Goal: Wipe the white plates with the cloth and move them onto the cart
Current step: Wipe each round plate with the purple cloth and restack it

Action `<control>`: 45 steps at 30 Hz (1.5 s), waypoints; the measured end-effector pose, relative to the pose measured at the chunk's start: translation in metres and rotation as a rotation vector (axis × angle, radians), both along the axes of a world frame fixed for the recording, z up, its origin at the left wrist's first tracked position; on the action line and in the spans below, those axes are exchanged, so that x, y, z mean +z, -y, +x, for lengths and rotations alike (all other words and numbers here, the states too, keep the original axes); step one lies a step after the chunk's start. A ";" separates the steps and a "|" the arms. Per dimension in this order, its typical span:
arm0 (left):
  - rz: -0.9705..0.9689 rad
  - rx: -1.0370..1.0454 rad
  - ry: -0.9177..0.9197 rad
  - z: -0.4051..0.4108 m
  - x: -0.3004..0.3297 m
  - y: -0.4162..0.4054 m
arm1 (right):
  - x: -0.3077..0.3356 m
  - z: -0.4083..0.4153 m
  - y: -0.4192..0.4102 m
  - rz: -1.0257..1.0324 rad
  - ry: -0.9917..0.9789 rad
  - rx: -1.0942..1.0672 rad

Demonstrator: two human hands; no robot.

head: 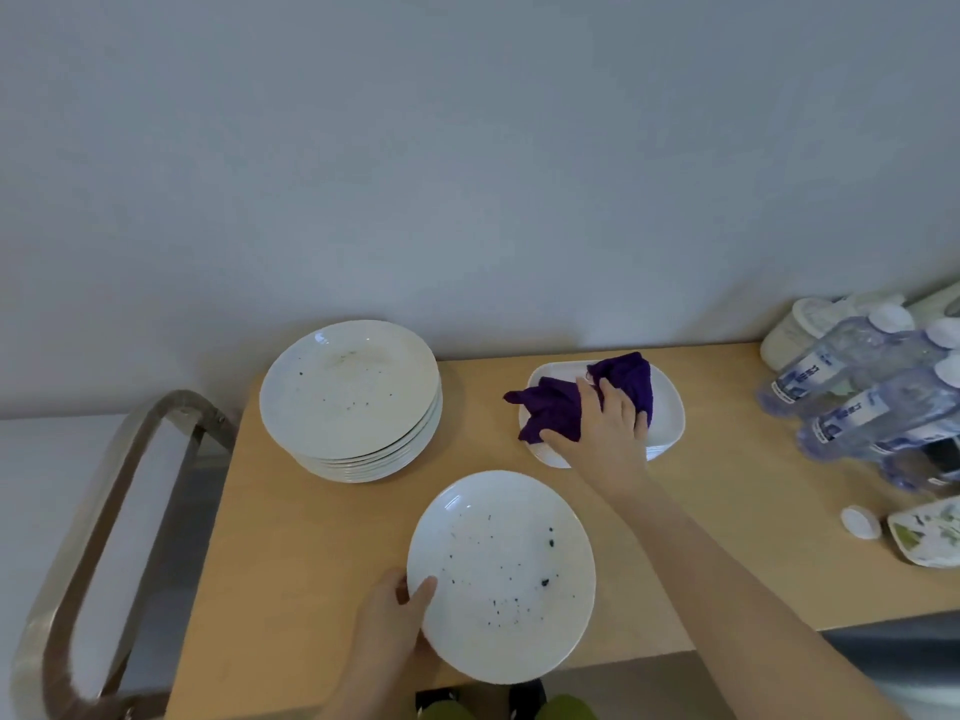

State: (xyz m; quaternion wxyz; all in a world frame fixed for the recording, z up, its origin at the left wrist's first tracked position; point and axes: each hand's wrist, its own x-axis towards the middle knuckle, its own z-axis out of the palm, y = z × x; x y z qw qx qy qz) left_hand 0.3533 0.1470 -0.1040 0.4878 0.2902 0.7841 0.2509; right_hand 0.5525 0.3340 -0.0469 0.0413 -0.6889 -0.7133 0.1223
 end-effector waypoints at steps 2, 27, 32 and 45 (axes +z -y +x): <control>-0.010 0.005 0.012 0.004 0.000 0.000 | -0.006 0.010 -0.001 -0.005 0.074 0.072; 0.290 0.034 -0.187 0.055 0.067 -0.059 | 0.109 0.039 -0.007 0.170 -1.641 -0.260; 0.236 0.340 0.901 0.088 0.100 -0.097 | 0.128 0.017 0.016 0.065 -1.795 -0.131; 0.209 0.426 0.718 0.073 0.051 -0.048 | 0.047 0.022 0.070 -0.415 -1.295 -0.067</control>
